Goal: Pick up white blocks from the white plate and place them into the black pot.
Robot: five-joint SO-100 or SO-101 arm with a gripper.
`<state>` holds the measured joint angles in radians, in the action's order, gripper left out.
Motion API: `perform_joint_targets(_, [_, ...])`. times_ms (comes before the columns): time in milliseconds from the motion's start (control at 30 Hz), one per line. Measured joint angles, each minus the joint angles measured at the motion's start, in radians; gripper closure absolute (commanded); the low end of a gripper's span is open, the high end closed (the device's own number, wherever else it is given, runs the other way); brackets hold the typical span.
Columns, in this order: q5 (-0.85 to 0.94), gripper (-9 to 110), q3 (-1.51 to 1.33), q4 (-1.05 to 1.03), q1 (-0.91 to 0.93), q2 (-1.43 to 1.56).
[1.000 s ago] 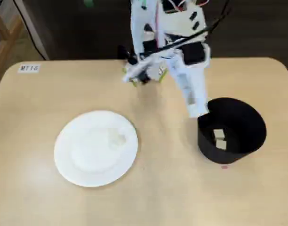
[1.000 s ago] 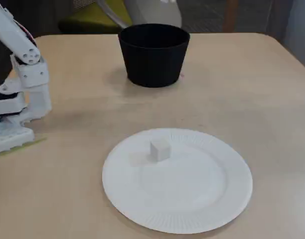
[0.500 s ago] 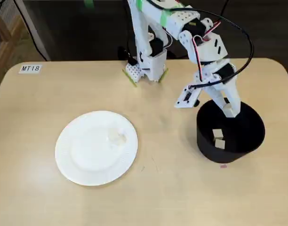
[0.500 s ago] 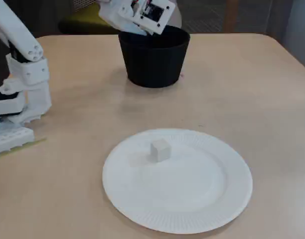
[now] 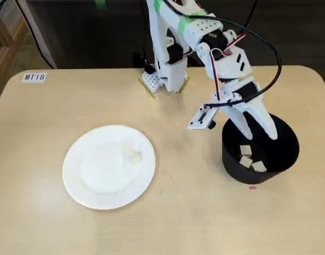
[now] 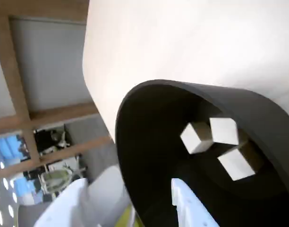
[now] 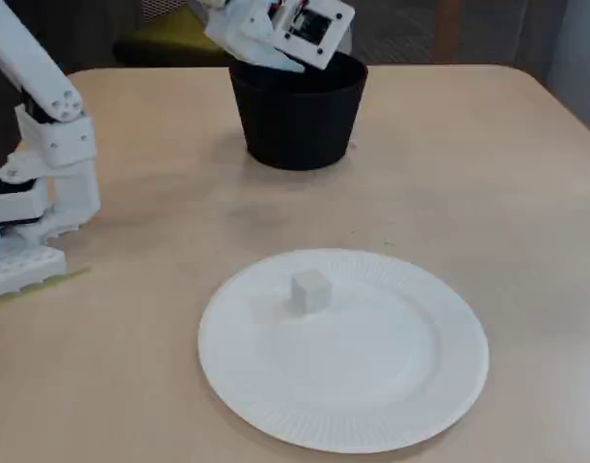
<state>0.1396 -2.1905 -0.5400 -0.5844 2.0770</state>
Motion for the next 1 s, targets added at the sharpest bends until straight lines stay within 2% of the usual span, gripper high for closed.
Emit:
perform_joint_targets(133, [0.037, 104, 0.029, -0.215, 0.152, 0.149])
perform_joint_targets(267, [0.123, 104, 0.029, -0.403, 0.442, 0.304])
perform_joint_targets(367, [0.219, 104, -0.005, -0.436, 0.638, 0.337])
perform_joint_targets(467, [0.267, 104, -0.083, -0.420, 0.753, 0.344])
perform_joint_targets(700, [0.316, 104, -0.137, -0.408, 0.904, 0.275])
perform_joint_targets(833, [0.322, 104, -0.138, -0.380, 0.911, 0.202])
perform_joint_targets(1000, [0.396, 96, -0.117, -0.362, 0.911, 0.095])
